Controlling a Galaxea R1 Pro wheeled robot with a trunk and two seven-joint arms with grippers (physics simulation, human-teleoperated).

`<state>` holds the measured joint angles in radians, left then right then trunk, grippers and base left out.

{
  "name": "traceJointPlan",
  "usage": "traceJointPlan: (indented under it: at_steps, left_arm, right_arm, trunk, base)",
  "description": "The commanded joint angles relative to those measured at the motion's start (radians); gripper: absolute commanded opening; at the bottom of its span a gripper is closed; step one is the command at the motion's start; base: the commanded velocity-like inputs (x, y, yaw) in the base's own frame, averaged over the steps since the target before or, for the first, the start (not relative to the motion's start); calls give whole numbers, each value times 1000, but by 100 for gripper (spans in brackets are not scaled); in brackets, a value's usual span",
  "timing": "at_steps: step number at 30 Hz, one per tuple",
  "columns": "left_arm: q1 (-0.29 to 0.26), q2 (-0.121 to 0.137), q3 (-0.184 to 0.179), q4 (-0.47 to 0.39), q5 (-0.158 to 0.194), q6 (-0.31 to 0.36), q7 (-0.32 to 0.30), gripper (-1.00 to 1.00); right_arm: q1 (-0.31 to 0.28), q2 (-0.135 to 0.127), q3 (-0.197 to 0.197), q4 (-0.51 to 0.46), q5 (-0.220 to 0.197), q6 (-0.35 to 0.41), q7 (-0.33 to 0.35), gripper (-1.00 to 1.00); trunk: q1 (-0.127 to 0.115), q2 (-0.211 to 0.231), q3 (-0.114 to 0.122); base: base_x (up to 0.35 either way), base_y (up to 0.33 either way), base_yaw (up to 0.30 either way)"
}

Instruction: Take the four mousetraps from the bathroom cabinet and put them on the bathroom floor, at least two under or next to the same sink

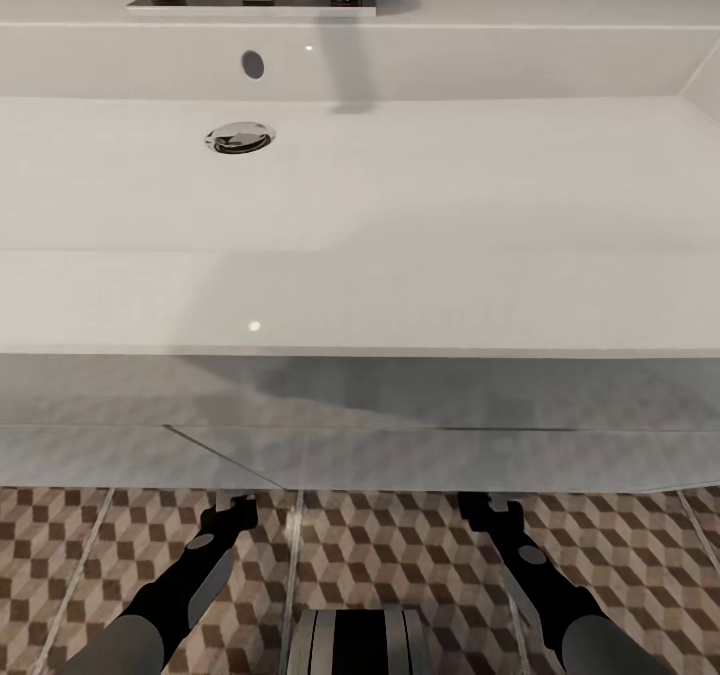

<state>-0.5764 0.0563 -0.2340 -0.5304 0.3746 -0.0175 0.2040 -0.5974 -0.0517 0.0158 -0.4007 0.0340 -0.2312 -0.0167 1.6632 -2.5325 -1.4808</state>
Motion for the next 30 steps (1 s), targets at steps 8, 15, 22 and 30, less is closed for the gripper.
traceJointPlan:
  at_steps: [8,15,22,30]
  left_arm:
    - [0,-1,-8,0,9,-2,8,-100]
    - [0,-2,-8,0,9,-2,8,-100]
    - [0,1,-13,2,9,-2,8,-100]
    - [0,12,-14,18,6,-2,7,-100]
  right_arm:
    - [-1,-14,-5,1,-2,-6,4,-100]
    - [-4,-23,-11,0,-6,0,9,-100]
    - [-5,-29,-11,1,-15,3,9,-100]
    - [-5,-30,-11,2,-26,3,9,-100]
  trunk:
    - [0,0,-1]
    - [0,0,-1]
    - [0,0,-1]
    - [0,0,-1]
  base:
    - [0,0,0]
    - [0,0,0]
    - [0,0,0]
    - [0,0,0]
